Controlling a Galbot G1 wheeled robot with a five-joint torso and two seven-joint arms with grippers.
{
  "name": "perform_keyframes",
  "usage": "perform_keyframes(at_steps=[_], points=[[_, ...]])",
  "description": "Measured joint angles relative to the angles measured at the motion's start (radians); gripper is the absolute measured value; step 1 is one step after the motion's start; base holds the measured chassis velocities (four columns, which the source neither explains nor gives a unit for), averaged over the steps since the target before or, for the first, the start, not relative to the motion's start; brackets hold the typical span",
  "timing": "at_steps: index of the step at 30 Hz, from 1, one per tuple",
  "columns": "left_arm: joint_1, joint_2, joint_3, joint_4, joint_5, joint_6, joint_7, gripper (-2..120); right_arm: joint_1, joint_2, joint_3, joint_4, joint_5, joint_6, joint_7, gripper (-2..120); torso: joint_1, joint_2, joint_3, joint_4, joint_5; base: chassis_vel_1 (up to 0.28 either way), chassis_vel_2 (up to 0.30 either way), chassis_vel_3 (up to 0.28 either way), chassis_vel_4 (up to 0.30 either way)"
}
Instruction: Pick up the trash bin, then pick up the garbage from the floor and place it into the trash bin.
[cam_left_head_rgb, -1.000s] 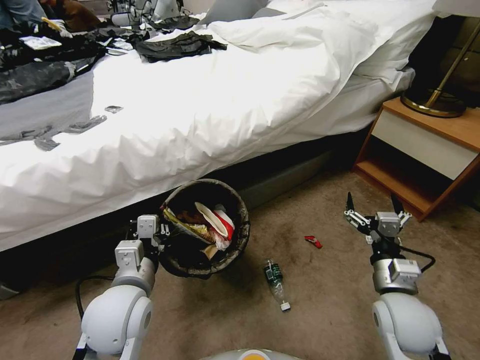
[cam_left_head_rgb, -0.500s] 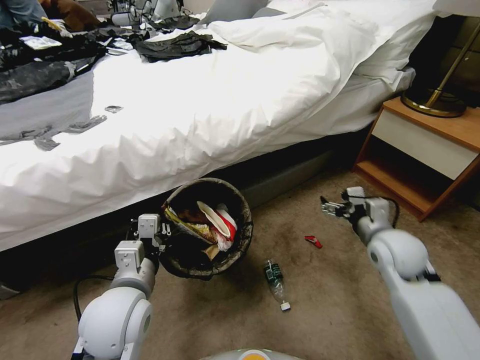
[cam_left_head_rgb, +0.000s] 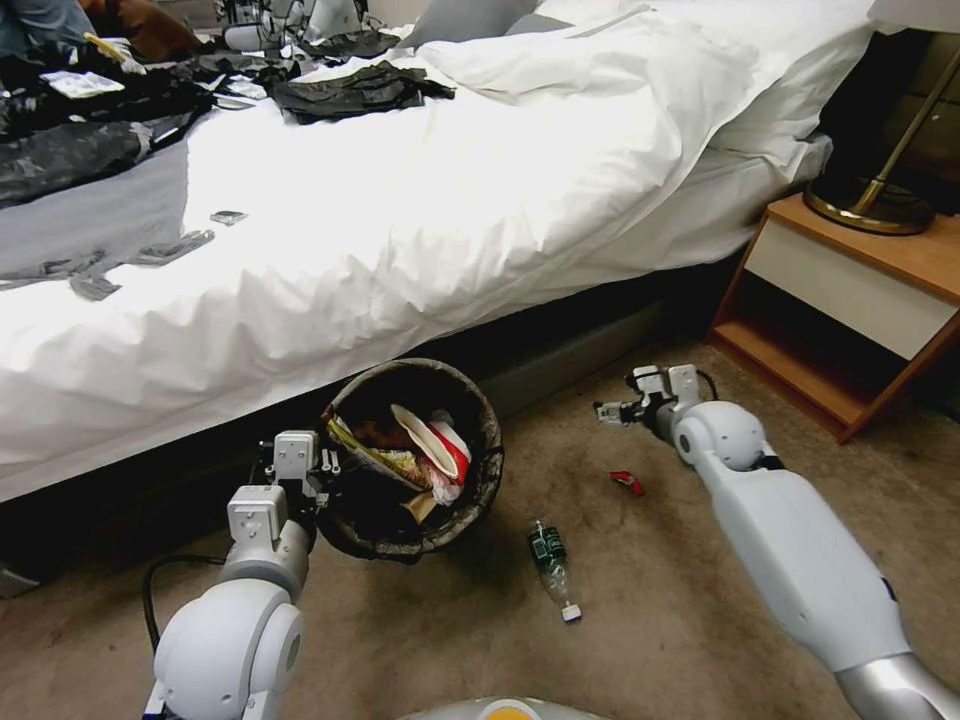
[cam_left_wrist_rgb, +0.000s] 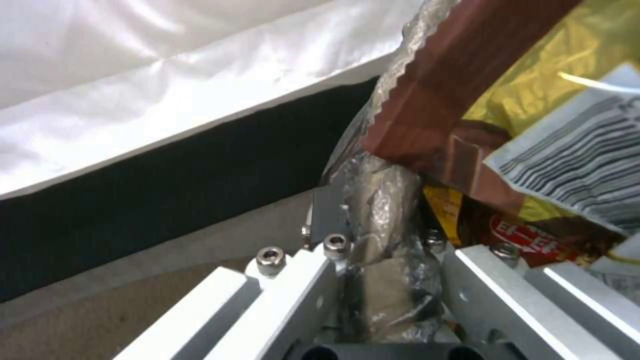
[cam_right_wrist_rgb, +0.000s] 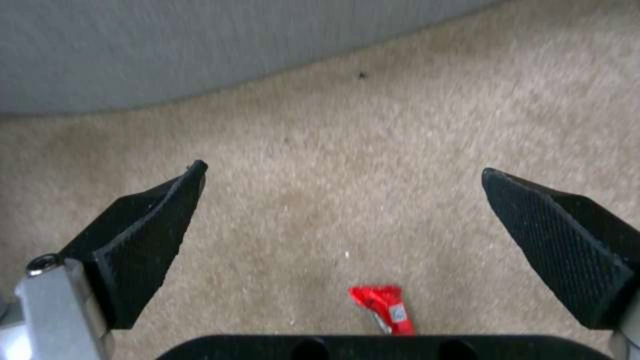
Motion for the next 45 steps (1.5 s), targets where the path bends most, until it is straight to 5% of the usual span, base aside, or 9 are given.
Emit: perform_keyframes(at_steps=[18,45], points=[[-0.015,0.0,0.005,0.027,0.002,-0.009,-0.001,0,-0.101,0.019,0.035,-0.082,-0.072,0.007,-0.01,100,0.0,0.0,0.0,-0.0001,0.0,0.0,0.0,0.0,0.0],[-0.012,0.01,0.006,0.025,0.004,-0.007,-0.003,0,0.082,0.105,0.025,-0.433,-0.226,0.059,-0.076,100,0.0,0.0,0.0,0.0001,0.0,0.0,0.0,0.0,0.0]])
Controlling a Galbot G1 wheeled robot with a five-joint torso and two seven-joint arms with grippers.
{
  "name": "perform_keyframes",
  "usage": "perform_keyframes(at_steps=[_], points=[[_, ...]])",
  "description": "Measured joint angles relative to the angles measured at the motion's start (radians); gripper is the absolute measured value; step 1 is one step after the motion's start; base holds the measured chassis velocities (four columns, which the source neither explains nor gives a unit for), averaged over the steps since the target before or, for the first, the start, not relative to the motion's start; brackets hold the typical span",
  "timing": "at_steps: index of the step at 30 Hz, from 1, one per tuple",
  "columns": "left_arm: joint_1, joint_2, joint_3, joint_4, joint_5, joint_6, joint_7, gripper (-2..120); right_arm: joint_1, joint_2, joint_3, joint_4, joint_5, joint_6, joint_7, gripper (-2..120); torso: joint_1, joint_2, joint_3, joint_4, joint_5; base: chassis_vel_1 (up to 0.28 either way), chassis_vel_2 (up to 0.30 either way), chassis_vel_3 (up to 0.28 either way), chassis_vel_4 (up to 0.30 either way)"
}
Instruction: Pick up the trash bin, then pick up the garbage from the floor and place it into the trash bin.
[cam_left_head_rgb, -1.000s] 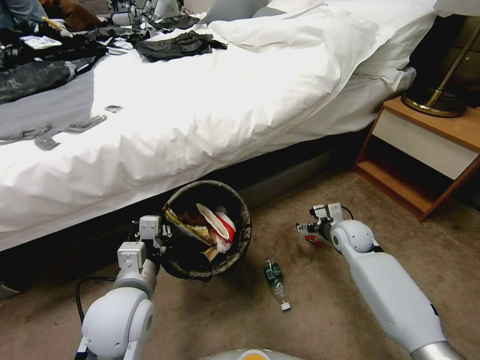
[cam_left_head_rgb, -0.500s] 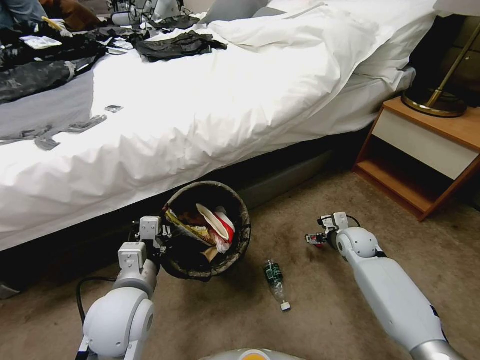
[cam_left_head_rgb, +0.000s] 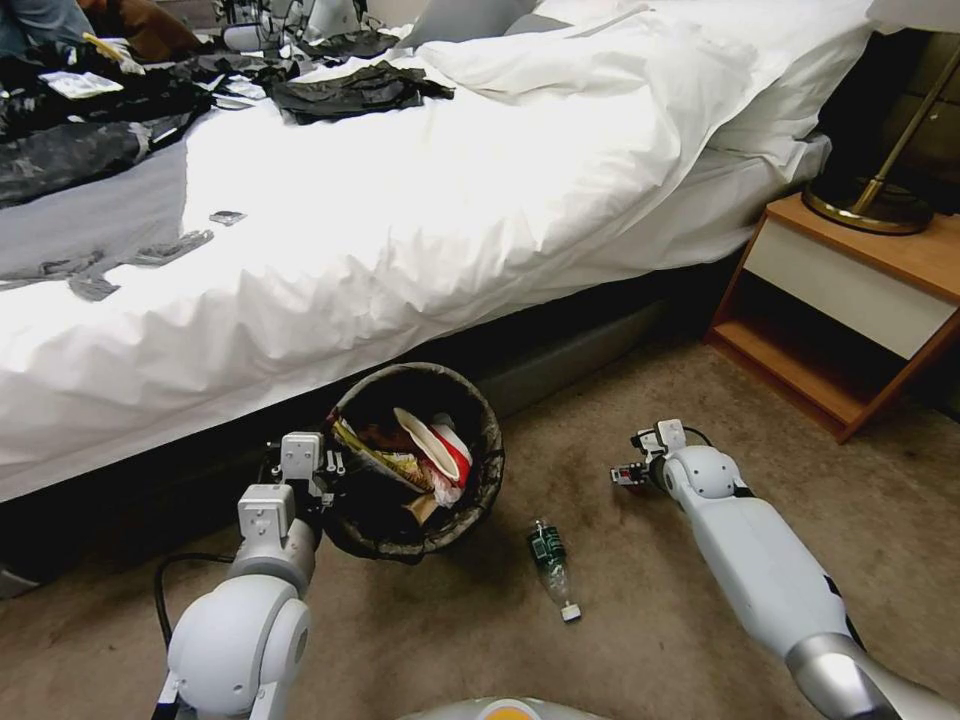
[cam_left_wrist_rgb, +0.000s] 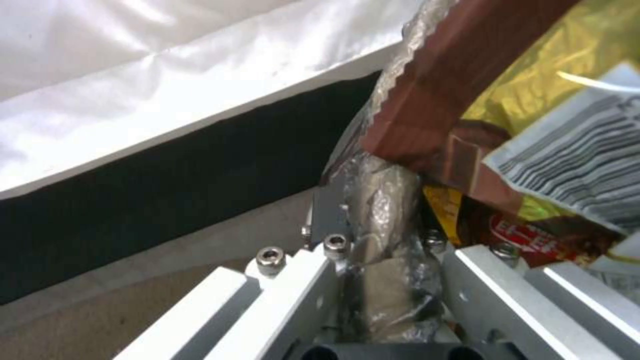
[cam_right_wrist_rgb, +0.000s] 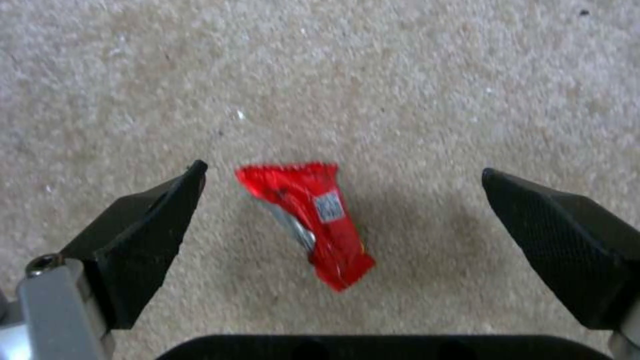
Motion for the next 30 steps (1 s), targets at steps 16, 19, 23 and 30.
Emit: perform_keyframes(at_steps=[16,19,23,30], points=[[-0.003,-0.001,-0.002,0.0,-0.001,0.001,0.0,0,0.005,0.036,0.003,-0.064,-0.046,0.021,-0.011,100,0.0,0.0,0.0,-0.0001,0.0002,0.0,0.0,0.0,0.0],[-0.005,-0.002,-0.002,0.0,-0.001,0.001,0.0,0,-0.004,0.039,0.005,-0.066,-0.055,0.027,-0.012,100,0.0,0.0,0.0,-0.0002,0.0,0.0,0.0,0.0,0.0],[-0.005,-0.002,-0.004,0.0,-0.001,0.001,0.0,0,-0.006,0.04,0.007,-0.078,-0.067,0.034,-0.016,100,0.0,0.0,0.0,-0.0001,0.0,0.0,0.0,0.0,0.0],[-0.003,-0.003,-0.008,0.0,-0.001,-0.003,0.0,0,-0.007,0.041,0.01,-0.089,-0.071,0.041,-0.019,100,0.0,0.0,0.0,0.0,0.0001,0.0,0.0,0.0,0.0]])
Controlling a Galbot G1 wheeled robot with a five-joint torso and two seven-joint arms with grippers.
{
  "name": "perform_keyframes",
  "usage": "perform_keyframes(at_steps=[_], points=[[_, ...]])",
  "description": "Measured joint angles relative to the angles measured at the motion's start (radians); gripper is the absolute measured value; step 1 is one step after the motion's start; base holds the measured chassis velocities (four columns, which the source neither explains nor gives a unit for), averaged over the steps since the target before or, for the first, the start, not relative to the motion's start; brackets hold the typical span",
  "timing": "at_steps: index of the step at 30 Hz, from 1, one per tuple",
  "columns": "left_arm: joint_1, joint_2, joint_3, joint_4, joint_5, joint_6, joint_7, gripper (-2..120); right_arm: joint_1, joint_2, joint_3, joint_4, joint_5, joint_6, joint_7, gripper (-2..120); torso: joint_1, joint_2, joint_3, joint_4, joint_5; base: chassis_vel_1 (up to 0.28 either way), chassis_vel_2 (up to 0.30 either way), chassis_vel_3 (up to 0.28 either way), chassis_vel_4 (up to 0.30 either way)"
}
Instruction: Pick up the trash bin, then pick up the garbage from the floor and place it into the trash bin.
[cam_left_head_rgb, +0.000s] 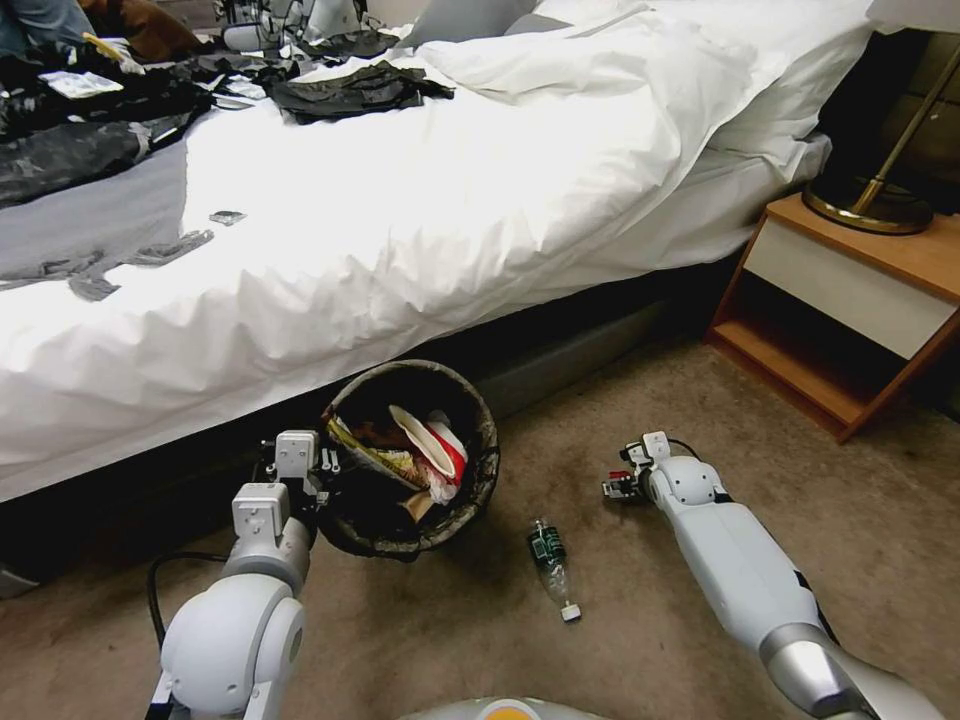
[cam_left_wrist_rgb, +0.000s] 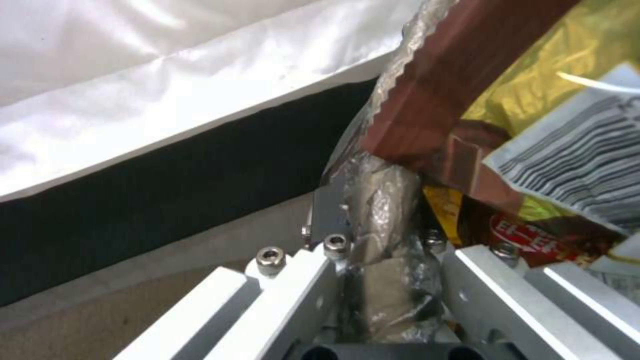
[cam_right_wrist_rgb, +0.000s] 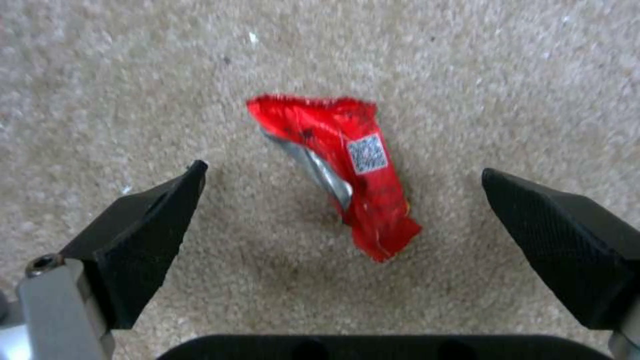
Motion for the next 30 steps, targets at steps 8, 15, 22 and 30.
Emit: perform_keyframes(at_steps=[8,15,22,30], points=[[-0.001,-0.001,0.0,0.003,0.0,-0.001,0.0,0,0.008,-0.001,0.007,-0.02,-0.007,0.015,0.001,83,0.0,0.0,0.0,-0.0001,-0.0001,0.0,0.0,0.0,0.0],[-0.002,-0.003,0.0,0.003,0.0,-0.002,0.001,0,0.005,0.002,0.009,-0.026,-0.015,0.02,-0.006,63,0.0,0.0,0.0,0.0001,-0.0001,0.0,0.0,0.0,0.0],[-0.004,-0.005,0.0,0.007,0.0,-0.004,0.001,0,-0.005,0.002,0.01,-0.021,-0.021,0.024,-0.011,36,0.0,0.0,0.0,0.0003,0.0002,0.0,0.0,0.0,0.0],[-0.009,-0.005,0.002,0.012,0.0,-0.004,0.002,0,-0.007,0.002,0.011,-0.026,-0.028,0.026,-0.012,7,0.0,0.0,0.0,0.0,0.0002,0.0,0.0,0.0,0.0]])
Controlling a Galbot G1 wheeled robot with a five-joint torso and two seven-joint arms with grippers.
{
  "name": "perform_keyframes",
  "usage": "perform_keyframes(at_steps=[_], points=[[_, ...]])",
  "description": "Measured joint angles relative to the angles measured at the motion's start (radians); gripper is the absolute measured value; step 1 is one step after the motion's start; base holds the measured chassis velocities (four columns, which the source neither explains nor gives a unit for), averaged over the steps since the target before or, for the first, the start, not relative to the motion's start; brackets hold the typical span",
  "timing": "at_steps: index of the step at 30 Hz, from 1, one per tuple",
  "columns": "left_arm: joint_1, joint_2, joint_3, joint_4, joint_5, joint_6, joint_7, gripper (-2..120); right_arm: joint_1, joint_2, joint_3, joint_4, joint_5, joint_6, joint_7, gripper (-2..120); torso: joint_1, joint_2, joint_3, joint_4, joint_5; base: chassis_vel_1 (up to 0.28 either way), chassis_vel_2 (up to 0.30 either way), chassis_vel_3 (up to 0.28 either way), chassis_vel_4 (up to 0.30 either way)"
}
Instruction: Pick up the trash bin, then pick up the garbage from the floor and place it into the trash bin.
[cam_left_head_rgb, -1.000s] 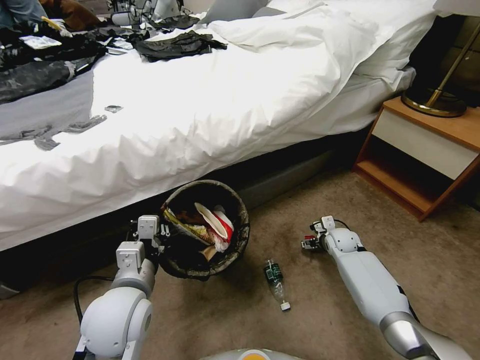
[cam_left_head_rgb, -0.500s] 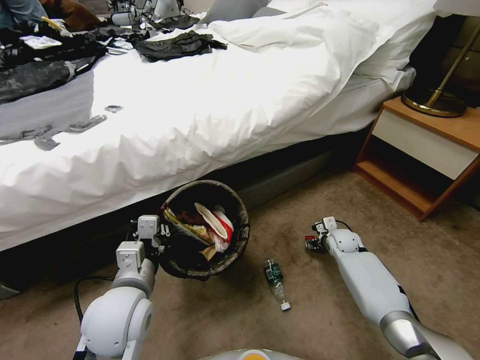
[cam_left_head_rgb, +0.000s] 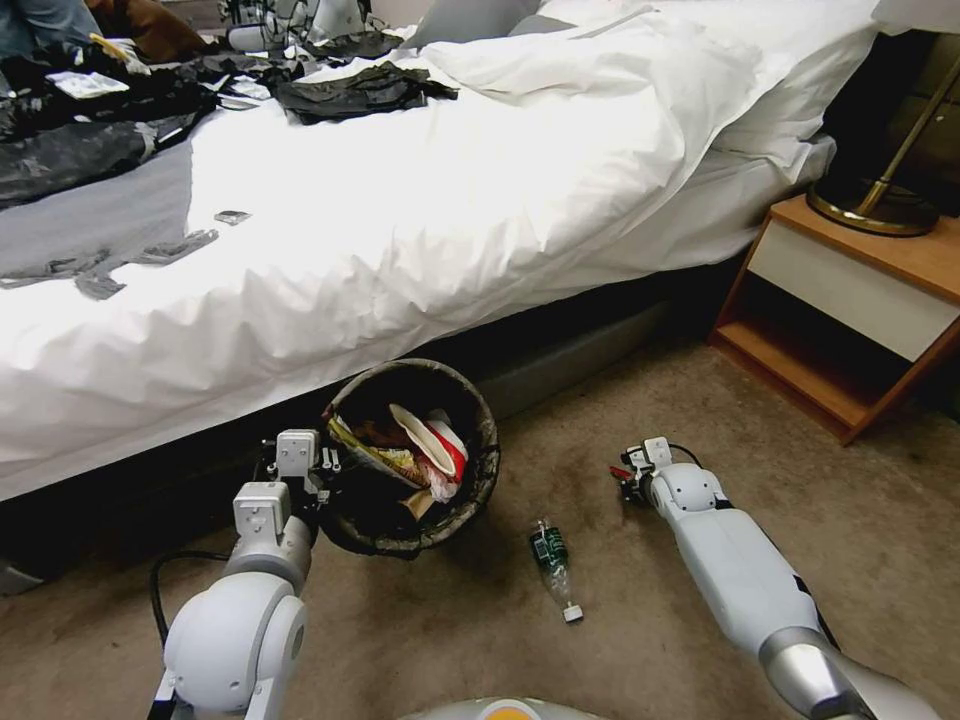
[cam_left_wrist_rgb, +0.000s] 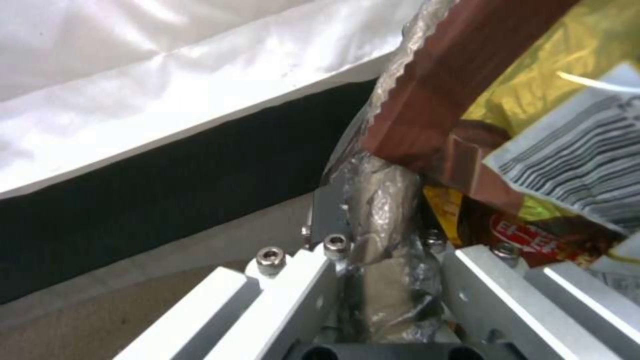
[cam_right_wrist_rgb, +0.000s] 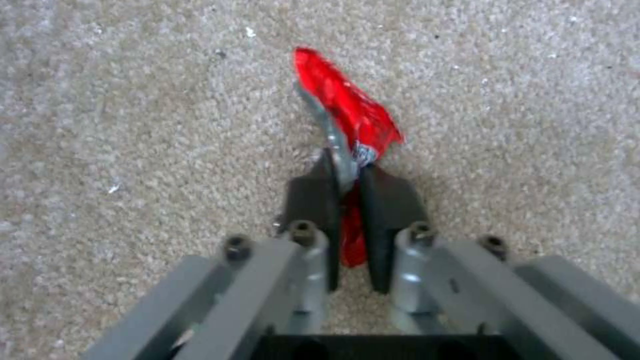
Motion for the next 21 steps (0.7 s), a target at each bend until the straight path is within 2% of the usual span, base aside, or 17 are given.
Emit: perform_keyframes(at_steps=[1,3,13,16,17,20,21], points=[[-0.001,0.0,0.0,0.001,0.0,0.0,0.0,0,0.001,0.0,0.001,-0.002,-0.001,0.0,0.0,2,0.0,0.0,0.0,-0.0002,-0.0006,0.0,0.0,0.0,0.0],[-0.001,0.001,-0.001,0.001,-0.001,0.0,0.0,0,0.002,0.0,0.001,-0.003,-0.001,0.0,0.001,0,0.0,0.0,0.0,-0.0001,-0.0005,0.0,0.0,0.0,0.0],[-0.002,0.0,-0.002,0.002,-0.002,0.001,0.0,0,-0.006,-0.004,0.004,0.021,-0.003,-0.001,0.008,0,0.0,0.0,0.0,-0.0002,-0.0002,0.0,0.0,0.0,0.0],[-0.004,0.003,-0.007,0.001,-0.006,0.005,0.0,0,-0.06,-0.031,0.027,0.14,0.012,-0.005,0.023,0,0.0,0.0,0.0,-0.0004,-0.0002,0.0,0.0,0.0,0.0],[-0.004,0.003,-0.007,0.001,-0.006,0.005,0.0,0,-0.06,-0.031,0.027,0.14,0.012,-0.005,0.023,0,0.0,0.0,0.0,-0.0004,-0.0002,0.0,0.0,0.0,0.0],[-0.004,0.005,-0.009,-0.008,-0.01,0.017,-0.001,0,-0.132,-0.065,0.07,0.335,0.052,-0.013,0.05,0,0.0,0.0,0.0,-0.0004,-0.0002,0.0,0.0,0.0,0.0],[-0.004,0.005,-0.009,-0.008,-0.01,0.017,-0.001,0,-0.132,-0.065,0.07,0.335,0.052,-0.013,0.05,0,0.0,0.0,0.0,-0.0004,-0.0002,0.0,0.0,0.0,0.0]])
